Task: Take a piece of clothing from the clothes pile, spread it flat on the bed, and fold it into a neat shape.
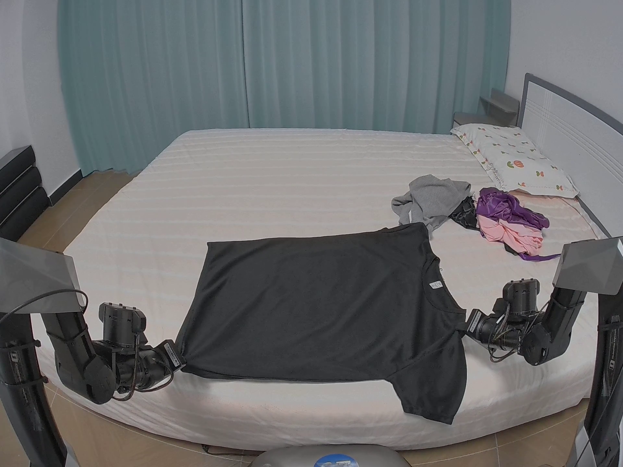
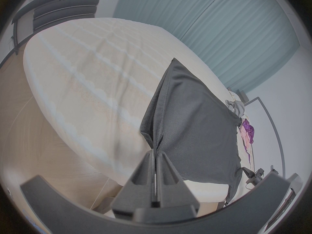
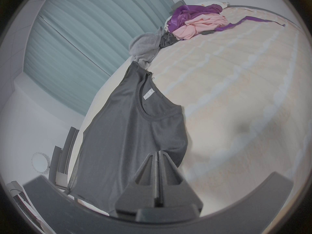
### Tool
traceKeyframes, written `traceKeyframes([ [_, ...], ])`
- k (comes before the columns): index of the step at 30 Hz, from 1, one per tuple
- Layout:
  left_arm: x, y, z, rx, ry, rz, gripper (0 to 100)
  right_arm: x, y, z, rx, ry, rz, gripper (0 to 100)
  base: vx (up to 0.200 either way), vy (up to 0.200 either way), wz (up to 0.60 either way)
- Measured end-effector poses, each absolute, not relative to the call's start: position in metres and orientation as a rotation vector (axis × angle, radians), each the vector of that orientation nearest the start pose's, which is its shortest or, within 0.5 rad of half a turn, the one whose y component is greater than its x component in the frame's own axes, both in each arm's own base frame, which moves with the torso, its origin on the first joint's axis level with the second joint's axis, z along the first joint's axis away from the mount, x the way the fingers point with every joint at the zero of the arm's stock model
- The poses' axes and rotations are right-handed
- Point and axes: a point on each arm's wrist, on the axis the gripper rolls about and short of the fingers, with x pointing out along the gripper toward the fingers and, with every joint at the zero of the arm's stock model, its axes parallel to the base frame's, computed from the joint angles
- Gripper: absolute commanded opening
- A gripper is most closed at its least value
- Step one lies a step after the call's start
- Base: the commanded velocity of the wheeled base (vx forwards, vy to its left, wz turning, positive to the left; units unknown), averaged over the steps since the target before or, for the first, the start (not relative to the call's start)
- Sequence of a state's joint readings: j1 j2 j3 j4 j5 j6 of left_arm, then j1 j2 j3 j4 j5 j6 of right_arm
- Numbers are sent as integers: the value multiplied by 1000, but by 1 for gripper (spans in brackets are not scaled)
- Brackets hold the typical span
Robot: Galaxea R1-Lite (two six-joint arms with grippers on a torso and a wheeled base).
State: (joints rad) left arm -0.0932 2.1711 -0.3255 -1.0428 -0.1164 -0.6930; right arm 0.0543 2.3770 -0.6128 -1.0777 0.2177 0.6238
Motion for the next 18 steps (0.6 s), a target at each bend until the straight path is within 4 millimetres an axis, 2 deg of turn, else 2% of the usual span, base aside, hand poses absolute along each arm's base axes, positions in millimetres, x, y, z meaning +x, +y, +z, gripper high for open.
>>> traceKeyframes([
  [7,265,-29,-16,-678,847,85,0,351,24,-40,649,736,47,0,0,0,0],
  [8,265,-29,-17,-680,851,84,0,353,24,-40,649,734,50,100,0,0,0],
  [14,265,-29,-18,-681,856,84,0,353,22,-40,652,730,52,100,0,0,0],
  [18,265,-29,-19,-681,858,85,0,343,19,-38,658,749,70,100,0,0,0],
])
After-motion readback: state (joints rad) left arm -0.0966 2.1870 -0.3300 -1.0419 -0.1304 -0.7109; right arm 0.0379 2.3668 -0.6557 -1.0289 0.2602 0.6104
